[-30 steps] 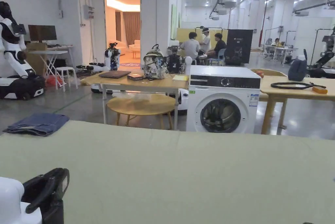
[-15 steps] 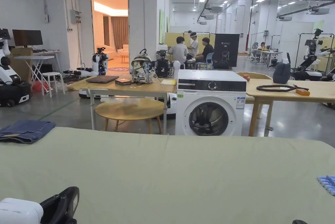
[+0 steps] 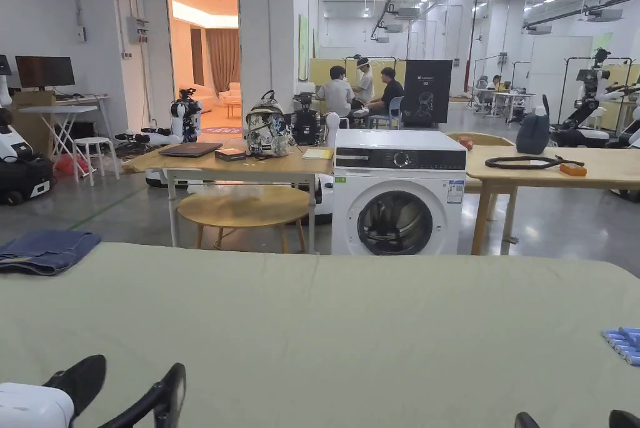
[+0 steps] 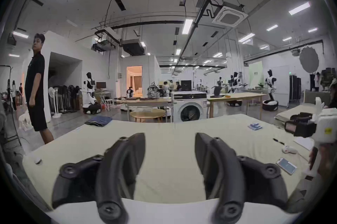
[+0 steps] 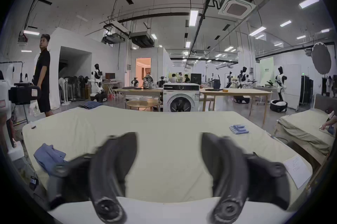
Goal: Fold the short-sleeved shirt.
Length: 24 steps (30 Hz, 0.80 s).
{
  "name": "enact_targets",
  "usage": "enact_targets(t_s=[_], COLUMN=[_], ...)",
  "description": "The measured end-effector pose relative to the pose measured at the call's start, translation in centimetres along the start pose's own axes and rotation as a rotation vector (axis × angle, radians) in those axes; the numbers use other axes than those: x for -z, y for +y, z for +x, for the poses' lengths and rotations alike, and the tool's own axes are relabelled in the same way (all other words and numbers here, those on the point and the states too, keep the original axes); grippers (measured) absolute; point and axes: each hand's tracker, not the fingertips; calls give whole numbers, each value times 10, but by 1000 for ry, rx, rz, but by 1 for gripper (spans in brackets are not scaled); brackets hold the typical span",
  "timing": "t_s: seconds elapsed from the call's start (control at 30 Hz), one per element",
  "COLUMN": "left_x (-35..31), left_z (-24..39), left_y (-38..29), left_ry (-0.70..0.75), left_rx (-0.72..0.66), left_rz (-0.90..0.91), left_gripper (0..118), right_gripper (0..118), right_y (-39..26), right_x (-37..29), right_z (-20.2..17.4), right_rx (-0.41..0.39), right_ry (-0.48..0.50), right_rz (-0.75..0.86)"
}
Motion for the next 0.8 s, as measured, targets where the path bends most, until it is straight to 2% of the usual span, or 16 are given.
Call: enact_targets(t_s=[0.03, 0.13, 0.17, 0.5, 0.8], left_x=[0, -4, -6, -2, -1], left_z=[0, 4, 5, 1, 2], left_y=[0, -2, -2, 0, 2], left_ry=[-3, 7, 4, -3, -8], left_rx=[-2, -1, 3, -20, -27], left_rz=[2, 36, 43, 25, 24], left_gripper=[106, 108, 108, 108, 108], right_gripper=[93, 111, 113, 113, 113], right_y=[0, 2, 3, 7, 10], right_x=[-1, -5, -6, -10, -12], right_z=[0, -4, -5, -5, -15], right_rx=[2, -3, -12, -22, -79], right_ry=[0, -9, -18, -52, -81], right_rz=[9, 39, 46, 78, 83])
